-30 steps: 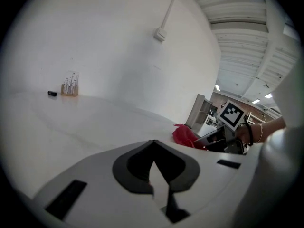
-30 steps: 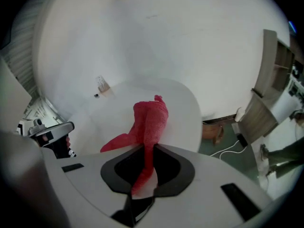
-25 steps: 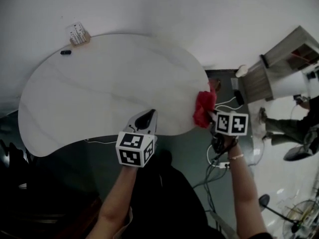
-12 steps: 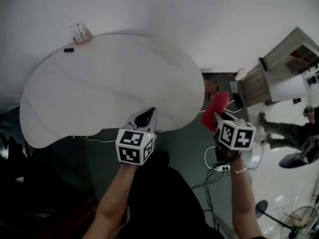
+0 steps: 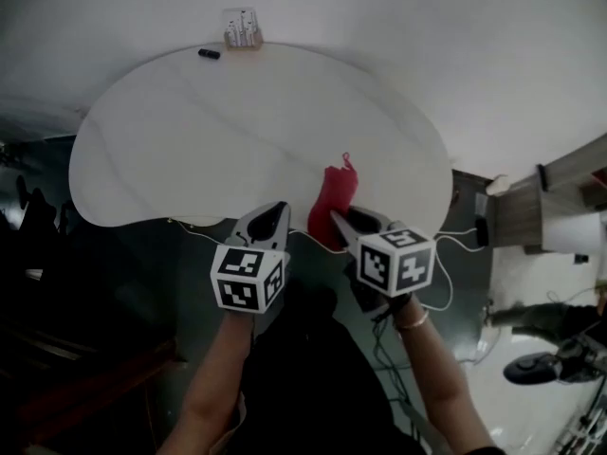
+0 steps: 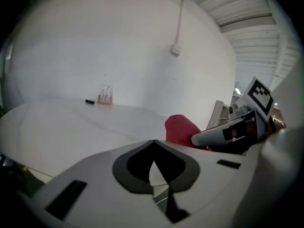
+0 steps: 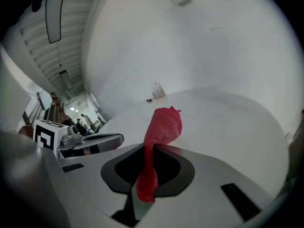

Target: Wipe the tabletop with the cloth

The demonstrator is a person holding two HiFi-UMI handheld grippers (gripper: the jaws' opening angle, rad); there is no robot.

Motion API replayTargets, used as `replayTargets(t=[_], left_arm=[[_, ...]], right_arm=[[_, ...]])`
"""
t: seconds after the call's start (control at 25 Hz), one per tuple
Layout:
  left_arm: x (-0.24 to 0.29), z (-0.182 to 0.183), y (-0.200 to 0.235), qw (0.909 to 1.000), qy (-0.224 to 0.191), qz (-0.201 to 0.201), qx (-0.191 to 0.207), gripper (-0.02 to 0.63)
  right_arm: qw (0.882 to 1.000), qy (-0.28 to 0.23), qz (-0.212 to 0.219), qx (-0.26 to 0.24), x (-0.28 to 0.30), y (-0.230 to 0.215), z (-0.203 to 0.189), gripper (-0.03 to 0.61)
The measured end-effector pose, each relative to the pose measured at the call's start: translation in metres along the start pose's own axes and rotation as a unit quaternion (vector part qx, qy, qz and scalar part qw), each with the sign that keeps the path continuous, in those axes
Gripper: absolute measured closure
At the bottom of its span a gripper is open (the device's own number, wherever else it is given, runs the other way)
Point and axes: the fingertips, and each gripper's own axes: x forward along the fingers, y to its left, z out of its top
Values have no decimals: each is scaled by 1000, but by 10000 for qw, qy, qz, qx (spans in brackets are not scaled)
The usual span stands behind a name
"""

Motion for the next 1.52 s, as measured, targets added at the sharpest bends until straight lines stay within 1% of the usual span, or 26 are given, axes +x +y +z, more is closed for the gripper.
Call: replayTargets(t=[0.12, 0.2, 0.28, 0.36, 0.44, 0.56, 0.68, 0.88, 1.04, 1.16, 1.28, 1.4, 1.52], left_arm=[[-27, -7, 38, 9990, -79, 360, -263, 612], [-43, -12, 59, 9976, -122, 572, -358, 612], [-55, -18, 75, 9965, -125, 722, -414, 612], [-62, -25, 86, 9959, -100, 780, -448, 612], [-63, -29, 90, 9962, -83, 743, -452, 612], [-52, -30, 84, 9977, -38, 553, -402, 612], [-32, -31, 63, 9992, 105, 214, -317, 612], [5, -26, 12, 9985, 287, -457, -51, 612], [30, -24, -40, 9940, 405, -996, 206, 612], [45, -23, -73, 9892, 507, -1312, 409, 612], [57, -23, -102, 9845, 581, -1545, 594, 612], [64, -19, -128, 9805, 605, -1711, 749, 612], [69, -16, -144, 9783, 604, -1782, 866, 612]], right_arm=[[9987, 105, 452, -211, 44, 48, -11, 532], [9973, 193, 622, -347, 68, 71, -22, 532], [9961, 319, 603, -554, 88, 84, -36, 532], [9955, 406, 431, -737, 101, 86, -49, 532], [9962, 450, 236, -714, 102, 78, -59, 532], [9966, 607, -26, -555, 92, 53, -69, 532], [9962, 713, -359, -349, 69, 18, -76, 532], [9933, 702, -919, 20, 20, -40, -86, 532], [9888, 630, -1321, 302, -27, -85, -102, 532], [9830, 473, -1698, 511, -61, -122, -108, 532], [9746, 343, -2083, 750, -92, -159, -113, 532], [9663, 330, -2383, 914, -118, -190, -120, 532], [9589, 319, -2650, 960, -136, -214, -124, 532]])
